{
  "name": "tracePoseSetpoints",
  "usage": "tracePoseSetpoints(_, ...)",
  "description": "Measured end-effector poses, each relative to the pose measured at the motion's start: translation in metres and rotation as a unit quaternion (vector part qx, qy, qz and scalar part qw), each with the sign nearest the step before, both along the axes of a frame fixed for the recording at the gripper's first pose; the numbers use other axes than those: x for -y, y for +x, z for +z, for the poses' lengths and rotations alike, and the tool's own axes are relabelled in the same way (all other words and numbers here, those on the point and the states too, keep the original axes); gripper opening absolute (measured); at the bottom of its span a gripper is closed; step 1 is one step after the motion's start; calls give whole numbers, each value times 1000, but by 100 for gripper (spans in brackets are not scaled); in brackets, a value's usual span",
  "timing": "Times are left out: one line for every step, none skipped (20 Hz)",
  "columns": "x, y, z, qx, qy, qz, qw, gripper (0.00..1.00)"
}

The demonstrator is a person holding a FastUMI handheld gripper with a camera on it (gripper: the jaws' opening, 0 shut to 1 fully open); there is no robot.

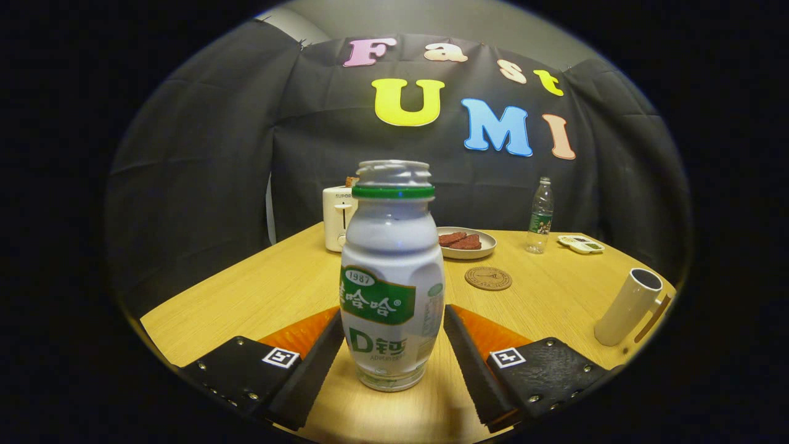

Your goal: Take the bottle from table, then pour the juice into the cup, finally place the bottle on the coaster

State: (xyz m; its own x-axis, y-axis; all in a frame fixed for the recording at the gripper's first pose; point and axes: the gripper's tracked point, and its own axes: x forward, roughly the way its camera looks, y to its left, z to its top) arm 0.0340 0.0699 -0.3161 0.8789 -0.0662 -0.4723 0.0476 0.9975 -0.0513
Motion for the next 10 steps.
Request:
tracePoseSetpoints(1, 0, 0, -1, 2, 0, 1000, 97)
tracePoseSetpoints(-1, 0, 0, 0, 3, 1, 1000, 97)
tracePoseSetpoints(-3, 1, 4, 3, 7, 6, 1000, 97)
tracePoseSetpoints(-7, 3, 6, 9, 13, 13, 1000, 97)
tracePoseSetpoints(-9, 4, 8, 11, 20, 17, 1000, 97)
tracePoseSetpoints(-11, 5, 11, 15, 26, 17, 999, 97)
tracePoseSetpoints(-10, 6, 11, 16, 32, 15, 999, 90)
tracePoseSetpoints(-10, 8, 8, 13, 37, 12, 999, 85)
tracePoseSetpoints(-11, 8, 5, 6, 41, 11, 999, 85)
tracePoseSetpoints(-12, 7, 2, 1, 42, 13, 999, 85)
